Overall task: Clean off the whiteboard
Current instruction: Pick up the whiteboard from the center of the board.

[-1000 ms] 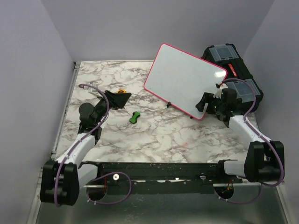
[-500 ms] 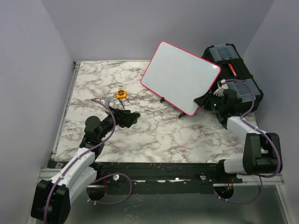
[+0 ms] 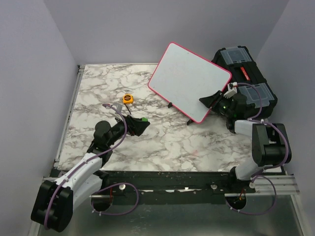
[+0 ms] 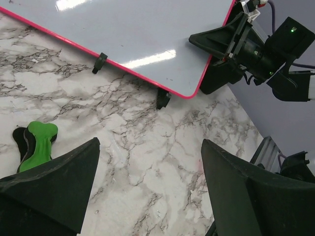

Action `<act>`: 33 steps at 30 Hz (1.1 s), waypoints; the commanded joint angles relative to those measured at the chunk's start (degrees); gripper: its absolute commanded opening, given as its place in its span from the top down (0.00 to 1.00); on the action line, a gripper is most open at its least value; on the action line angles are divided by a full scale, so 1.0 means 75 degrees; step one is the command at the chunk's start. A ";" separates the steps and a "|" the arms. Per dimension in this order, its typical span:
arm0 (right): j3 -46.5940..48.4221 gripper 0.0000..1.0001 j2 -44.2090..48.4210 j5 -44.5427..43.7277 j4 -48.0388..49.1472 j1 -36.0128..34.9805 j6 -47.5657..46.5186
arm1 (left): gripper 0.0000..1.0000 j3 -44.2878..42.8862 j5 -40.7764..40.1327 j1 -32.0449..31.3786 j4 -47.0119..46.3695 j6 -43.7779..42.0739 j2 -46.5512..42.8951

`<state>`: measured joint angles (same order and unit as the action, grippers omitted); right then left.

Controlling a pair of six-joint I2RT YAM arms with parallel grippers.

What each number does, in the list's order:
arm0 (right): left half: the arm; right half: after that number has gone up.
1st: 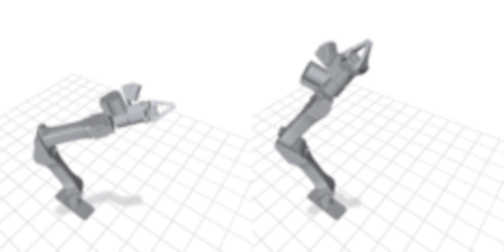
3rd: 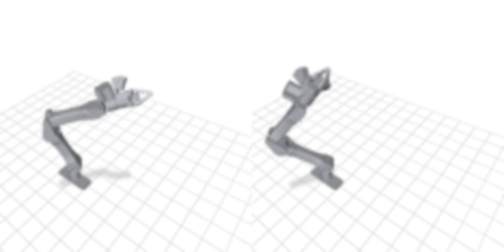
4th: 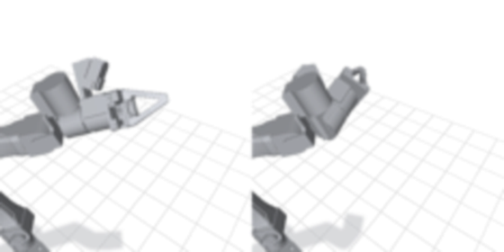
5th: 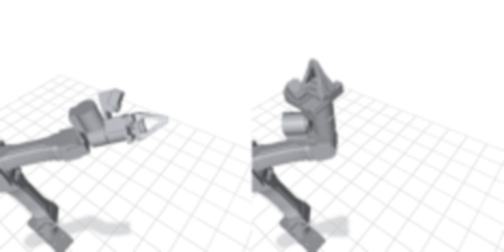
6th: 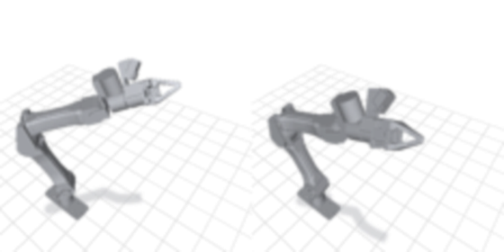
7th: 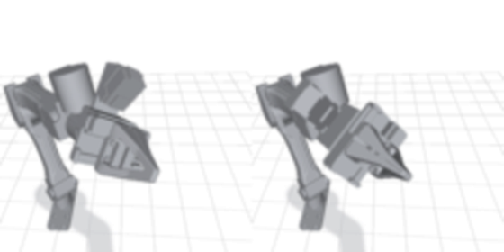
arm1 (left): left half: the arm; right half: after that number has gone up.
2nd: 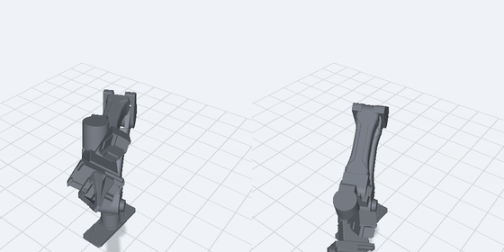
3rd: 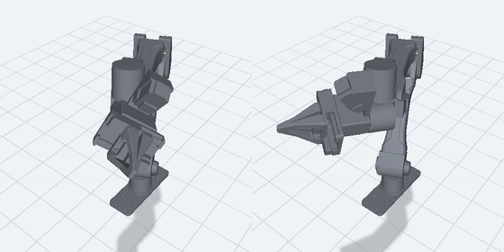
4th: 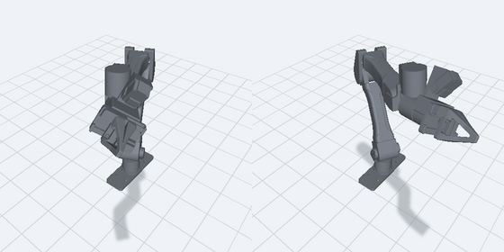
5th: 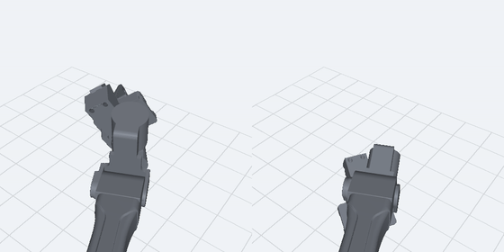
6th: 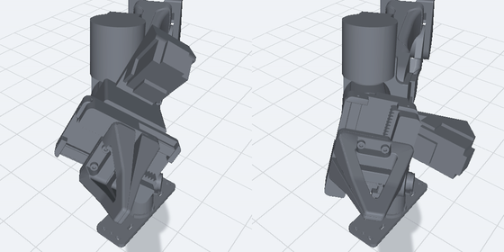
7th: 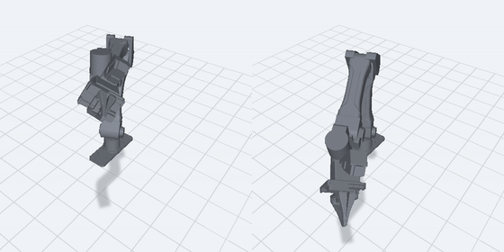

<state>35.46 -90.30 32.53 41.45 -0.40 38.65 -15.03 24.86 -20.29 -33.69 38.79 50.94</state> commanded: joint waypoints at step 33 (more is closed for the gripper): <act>0.1070 0.99 0.0626 -0.0043 -0.1029 -0.1913 -0.2830 | 0.34 -0.3018 -0.0423 -0.1585 0.0363 -0.0657 0.4578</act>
<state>41.08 -83.24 31.44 31.97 -13.41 21.43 -37.45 22.46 -31.00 -30.89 33.67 84.36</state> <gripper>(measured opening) 0.060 0.694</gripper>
